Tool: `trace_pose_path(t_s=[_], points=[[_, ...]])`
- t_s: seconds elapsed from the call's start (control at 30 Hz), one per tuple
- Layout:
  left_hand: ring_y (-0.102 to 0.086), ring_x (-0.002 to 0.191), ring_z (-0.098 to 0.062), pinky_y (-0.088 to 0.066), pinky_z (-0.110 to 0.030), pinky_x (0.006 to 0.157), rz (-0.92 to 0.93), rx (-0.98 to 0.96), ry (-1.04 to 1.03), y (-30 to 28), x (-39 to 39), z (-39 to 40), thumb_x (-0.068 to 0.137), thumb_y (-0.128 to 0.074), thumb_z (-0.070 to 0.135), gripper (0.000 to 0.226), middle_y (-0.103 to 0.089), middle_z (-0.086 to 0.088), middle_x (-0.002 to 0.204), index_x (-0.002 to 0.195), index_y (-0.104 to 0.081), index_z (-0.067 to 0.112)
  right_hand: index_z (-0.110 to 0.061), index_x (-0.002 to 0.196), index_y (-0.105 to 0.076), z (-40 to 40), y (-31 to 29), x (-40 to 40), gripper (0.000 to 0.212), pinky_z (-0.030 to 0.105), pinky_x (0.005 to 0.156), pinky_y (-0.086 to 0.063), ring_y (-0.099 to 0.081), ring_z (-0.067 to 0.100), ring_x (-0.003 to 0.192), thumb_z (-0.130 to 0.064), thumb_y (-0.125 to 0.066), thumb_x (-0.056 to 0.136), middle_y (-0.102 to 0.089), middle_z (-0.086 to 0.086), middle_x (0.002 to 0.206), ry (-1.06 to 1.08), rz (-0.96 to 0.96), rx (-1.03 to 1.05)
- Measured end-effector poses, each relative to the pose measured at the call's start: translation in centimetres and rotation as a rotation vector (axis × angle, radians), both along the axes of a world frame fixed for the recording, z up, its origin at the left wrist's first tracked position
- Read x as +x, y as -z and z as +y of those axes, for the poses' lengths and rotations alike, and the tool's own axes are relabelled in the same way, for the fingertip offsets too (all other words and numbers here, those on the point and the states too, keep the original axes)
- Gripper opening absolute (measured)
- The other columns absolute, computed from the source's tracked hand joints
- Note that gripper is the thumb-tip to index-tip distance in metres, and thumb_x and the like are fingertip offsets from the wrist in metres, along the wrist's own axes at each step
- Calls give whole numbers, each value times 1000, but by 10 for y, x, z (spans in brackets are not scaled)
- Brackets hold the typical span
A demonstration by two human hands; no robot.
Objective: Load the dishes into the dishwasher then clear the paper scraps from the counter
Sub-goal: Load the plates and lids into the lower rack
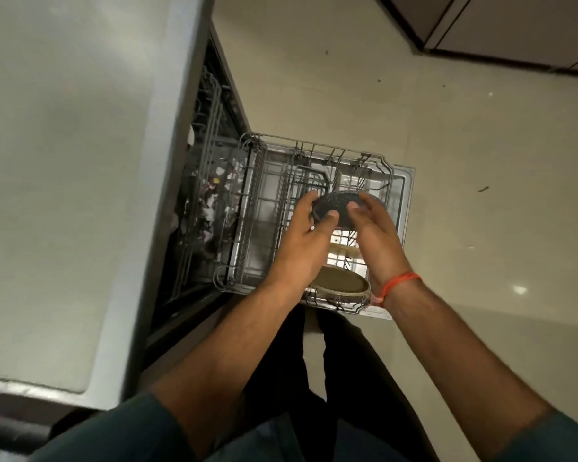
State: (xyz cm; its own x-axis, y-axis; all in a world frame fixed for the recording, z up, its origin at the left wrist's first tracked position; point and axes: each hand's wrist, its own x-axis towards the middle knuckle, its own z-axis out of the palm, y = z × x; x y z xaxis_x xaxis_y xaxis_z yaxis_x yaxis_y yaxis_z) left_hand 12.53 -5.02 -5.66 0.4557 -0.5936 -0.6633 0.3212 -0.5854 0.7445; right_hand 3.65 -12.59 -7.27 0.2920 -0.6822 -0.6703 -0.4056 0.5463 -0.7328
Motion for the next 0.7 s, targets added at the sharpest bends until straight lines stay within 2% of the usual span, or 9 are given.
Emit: trace_pose_path(t_s=[0.03,0.1,0.2,0.27,0.3,0.4,0.5,0.57,0.7], points=[[-45,99,21,-36,-7,80,1,-13,-8,-12,0,6,106,-53,29,52,-49,27,123,154,-35,34,-23,150,-43,4,-13,2,49,29,109,-36,-43,14,139,-28,-55,103,-45,1,153,3,-30,-3],[-46,123,10,-34,-6,81,3,-42,-21,-37,0,17,106,-53,33,53,-44,16,149,155,-34,38,-24,149,-45,10,-39,7,47,29,112,-38,-45,12,138,-27,-55,103,-47,0,152,-18,-80,-27],[-34,144,0,-37,-9,100,-15,-107,-61,-71,0,34,105,-53,33,54,-32,9,163,156,-34,38,-30,147,-47,21,-79,13,45,25,109,-39,-45,7,137,-30,-55,103,-48,-5,150,-87,-159,-54],[-36,145,-2,-36,-26,116,-38,-153,-88,-96,-1,46,105,-54,34,54,-35,10,162,156,-35,38,-34,146,-48,27,-106,15,44,32,115,-39,-45,6,137,-32,-55,103,-48,-8,150,-138,-212,-77],[-37,145,-1,-35,-32,120,-55,-162,-101,-107,-2,51,105,-54,35,54,-37,11,161,155,-36,39,-35,146,-48,30,-119,15,44,32,116,-39,-45,5,137,-33,-55,102,-48,-9,150,-162,-237,-85],[-40,141,3,-35,-34,121,-106,-198,-173,-143,-5,69,104,-55,37,50,-41,16,157,151,-40,45,-38,146,-48,38,-160,15,44,18,108,-42,-46,-7,131,-35,-54,102,-51,-20,141,-255,-335,-124],[-46,137,1,-39,-40,119,-169,-247,-260,-176,-3,85,99,-61,43,47,-49,16,151,143,-47,53,-37,144,-50,45,-196,17,44,5,99,-42,-47,-13,127,-34,-55,101,-52,-21,142,-307,-426,-159],[-52,135,-4,-41,-44,116,-240,-294,-328,-198,-1,101,91,-62,51,51,-53,15,148,141,-49,54,-37,142,-53,51,-218,20,42,7,102,-41,-49,-15,124,-33,-56,100,-53,-19,143,-332,-492,-177],[-56,131,-3,-44,-39,112,-330,-371,-464,-243,-1,141,88,-59,56,53,-54,16,148,140,-49,55,-40,138,-55,63,-257,29,39,20,108,-44,-51,-9,127,-35,-56,99,-54,-17,144,-416,-590,-201]])
